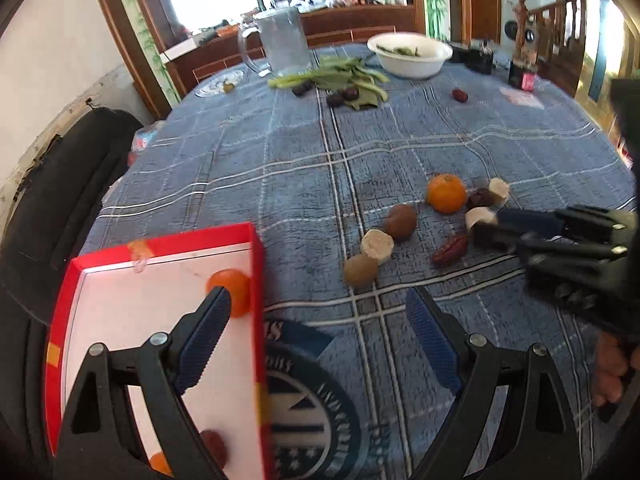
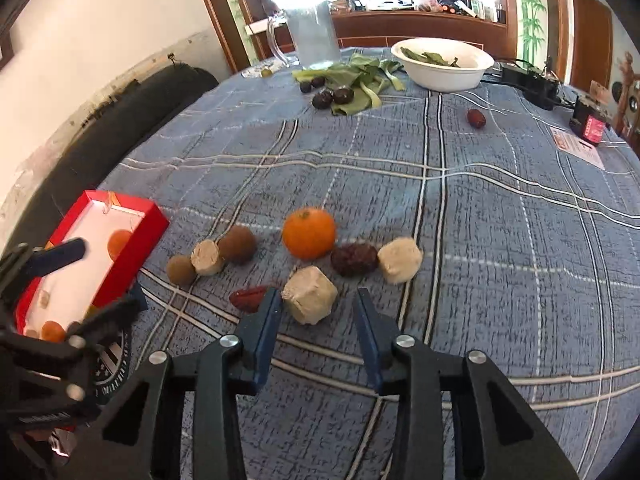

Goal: Organize fruits
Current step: 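Grasp a beige cube with the right gripper while the left grasps a brown round fruit, then carry the cube and brown fruit over the tray and open both grippers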

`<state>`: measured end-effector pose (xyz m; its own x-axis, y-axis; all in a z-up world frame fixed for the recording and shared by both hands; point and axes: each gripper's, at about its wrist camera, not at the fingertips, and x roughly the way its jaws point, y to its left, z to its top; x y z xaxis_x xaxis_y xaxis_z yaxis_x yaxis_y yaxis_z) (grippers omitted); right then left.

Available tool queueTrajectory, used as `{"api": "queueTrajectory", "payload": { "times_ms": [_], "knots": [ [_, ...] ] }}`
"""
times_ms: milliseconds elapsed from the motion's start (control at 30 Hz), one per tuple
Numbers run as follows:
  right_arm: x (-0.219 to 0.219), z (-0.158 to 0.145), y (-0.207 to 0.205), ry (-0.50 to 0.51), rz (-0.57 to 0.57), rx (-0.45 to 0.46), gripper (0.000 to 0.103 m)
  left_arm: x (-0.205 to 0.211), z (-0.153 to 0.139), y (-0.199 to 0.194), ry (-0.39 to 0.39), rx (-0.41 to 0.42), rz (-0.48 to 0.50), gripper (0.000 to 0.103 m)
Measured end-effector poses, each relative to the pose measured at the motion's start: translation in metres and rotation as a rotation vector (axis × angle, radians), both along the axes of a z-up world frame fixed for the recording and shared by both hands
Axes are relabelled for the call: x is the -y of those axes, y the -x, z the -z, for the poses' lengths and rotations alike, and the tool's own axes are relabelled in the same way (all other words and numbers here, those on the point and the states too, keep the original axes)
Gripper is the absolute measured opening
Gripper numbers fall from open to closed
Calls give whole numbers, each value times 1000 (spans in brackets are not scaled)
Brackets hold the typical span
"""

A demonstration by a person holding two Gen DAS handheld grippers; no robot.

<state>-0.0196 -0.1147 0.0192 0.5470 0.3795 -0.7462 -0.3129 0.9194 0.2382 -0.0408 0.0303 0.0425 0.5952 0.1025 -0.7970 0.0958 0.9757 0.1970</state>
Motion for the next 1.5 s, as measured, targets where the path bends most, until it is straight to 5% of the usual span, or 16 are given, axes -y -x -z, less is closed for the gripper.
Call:
{"api": "queueTrajectory", "payload": {
  "times_ms": [267, 433, 567, 900, 1200, 1500],
  "knots": [
    [9, 1, -5, -91, 8, -57, 21, 10, 22, -28, 24, -85, 62, 50],
    [10, 3, -8, -124, 8, -73, 23, 6, 24, -32, 83, -93, 69, 46],
    [8, 2, -7, -114, 0, -63, 22, 7, 24, -32, 140, -98, 86, 26],
    [34, -15, -5, -263, 33, -21, 22, 16, 1, 2, 112, -18, 67, 24],
    [36, -40, 14, -250, 76, 171, 22, 24, -55, 66, 84, 190, 31, 24],
    [38, -41, 15, -221, 100, 207, 22, 14, -88, 95, 50, 327, -22, 24]
  ]
}}
